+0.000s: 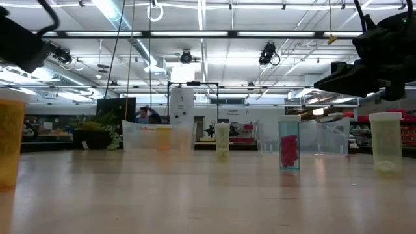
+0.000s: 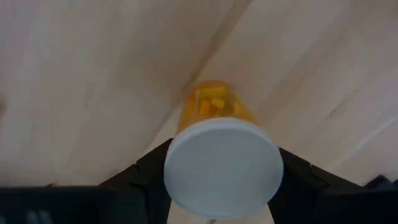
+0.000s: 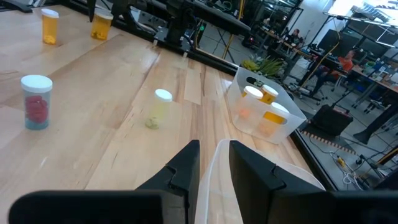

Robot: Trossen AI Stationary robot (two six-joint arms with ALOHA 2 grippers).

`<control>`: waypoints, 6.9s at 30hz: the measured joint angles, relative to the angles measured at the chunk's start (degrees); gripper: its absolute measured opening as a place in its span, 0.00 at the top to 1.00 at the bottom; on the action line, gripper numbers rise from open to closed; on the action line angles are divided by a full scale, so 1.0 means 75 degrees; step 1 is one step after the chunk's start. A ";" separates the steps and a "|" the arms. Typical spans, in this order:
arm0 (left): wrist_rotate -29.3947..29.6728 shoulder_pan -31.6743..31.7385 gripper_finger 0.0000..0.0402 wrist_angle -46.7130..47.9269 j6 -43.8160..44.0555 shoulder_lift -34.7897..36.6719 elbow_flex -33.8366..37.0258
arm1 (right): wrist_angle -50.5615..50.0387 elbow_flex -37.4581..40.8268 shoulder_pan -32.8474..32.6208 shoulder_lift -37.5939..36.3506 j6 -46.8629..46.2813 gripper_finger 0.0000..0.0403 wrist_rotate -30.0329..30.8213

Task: Pick and place medicine bottles into bin by pill shape (circle, oval)
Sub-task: Put the large orange pill bottle into the left transparent bin, then put the small orange pill bottle into the right transparent bin

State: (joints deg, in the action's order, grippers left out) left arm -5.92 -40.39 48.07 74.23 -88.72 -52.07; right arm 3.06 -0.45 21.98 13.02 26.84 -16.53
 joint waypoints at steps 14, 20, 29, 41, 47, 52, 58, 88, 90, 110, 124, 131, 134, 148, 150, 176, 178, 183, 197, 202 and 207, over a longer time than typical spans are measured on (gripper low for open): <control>-0.0871 0.1877 0.49 0.0020 -0.2677 0.0033 -0.0003 | 0.0001 0.0000 0.0001 0.0000 0.0001 0.77 0.0000; -0.0914 0.2597 0.43 0.0040 -0.3620 0.0033 -0.0003 | 0.0001 0.0000 0.0001 0.0000 0.0001 0.77 0.0000; -0.0994 0.3435 0.49 0.0397 -0.4816 0.0033 -0.0014 | 0.0001 0.0000 0.0000 0.0001 0.0001 0.77 0.0000; 0.0124 0.4746 0.48 0.1418 -0.6769 0.0036 -0.0988 | 0.0000 0.0000 0.0000 0.0000 0.0000 0.77 0.0000; 0.0625 0.5761 0.48 0.1416 -0.7804 0.0036 -0.1298 | -0.0001 0.0000 0.0002 0.0001 -0.0001 0.77 0.0000; 0.1504 0.6634 0.42 0.1394 -0.8632 0.0036 -0.1496 | 0.0001 0.0000 0.0000 0.0000 0.0000 0.77 0.0000; 0.2216 0.7724 0.48 0.1224 -0.9367 0.0036 -0.1630 | -0.0001 0.0000 0.0001 0.0002 0.0000 0.77 0.0000; 0.1957 1.0286 0.48 -0.0571 -1.0982 0.0033 -0.1627 | 0.0002 0.0000 -0.0001 0.0000 0.0002 0.77 0.0000; 0.1845 1.0398 0.48 -0.0561 -1.0982 0.0030 -0.1616 | 0.0002 0.0000 -0.0001 0.0003 -0.0001 0.77 0.0000; 0.1409 1.0406 0.42 -0.0814 -1.0724 -0.0978 -0.1603 | 0.0002 0.0000 0.0002 0.0003 0.0002 0.77 0.0000; 0.1477 1.0432 0.39 -0.0920 -1.0623 -0.1392 -0.1606 | 0.0002 0.0000 0.0001 0.0003 0.0001 0.77 0.0001; 0.1618 1.0435 0.23 -0.0453 -1.0826 -0.1367 -0.1649 | 0.0002 -0.0001 0.0000 0.0001 0.0001 0.77 0.0000; 0.1618 1.0409 0.22 -0.0293 -1.0850 -0.1357 -0.1856 | 0.0002 0.0000 -0.0001 0.0002 0.0000 0.77 0.0000; 0.1621 0.9696 0.26 0.0627 -1.1187 -0.1345 -0.3310 | 0.0001 0.0000 -0.0001 0.0003 0.0002 0.77 0.0000; 0.1623 0.9428 0.27 0.0652 -1.1218 -0.1345 -0.3377 | -0.0001 0.0000 0.0002 0.0003 0.0002 0.77 0.0000; 0.0453 0.5281 0.27 0.1052 -0.9439 -0.1345 -0.2981 | 0.0001 0.0000 0.0000 0.0003 0.0000 0.77 0.0000; 0.0371 0.4797 0.27 0.1043 -0.8999 -0.1345 -0.2726 | 0.0000 0.0000 -0.0001 0.0003 0.0000 0.77 0.0000; 0.0330 0.3599 0.28 0.0821 -0.7758 -0.1345 -0.2190 | -0.0001 0.0000 -0.0001 0.0003 0.0002 0.77 0.0000; 0.1097 0.1079 0.38 0.0348 -0.4935 -0.1345 -0.2127 | 0.0002 -0.0002 -0.0001 0.0003 0.0000 0.77 0.0000; 0.1610 0.0507 0.39 -0.0427 -0.4785 -0.1467 -0.2127 | 0.0002 -0.0003 -0.0001 0.0003 0.0002 0.77 0.0000; 0.1644 0.0251 0.39 -0.0740 -0.4729 -0.1864 -0.2127 | -0.0003 -0.0002 -0.0001 0.0003 0.0000 0.77 0.0000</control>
State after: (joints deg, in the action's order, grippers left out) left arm 6.41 -38.51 42.53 38.75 -102.70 -68.03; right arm 3.04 -0.46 21.98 13.04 26.84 -16.53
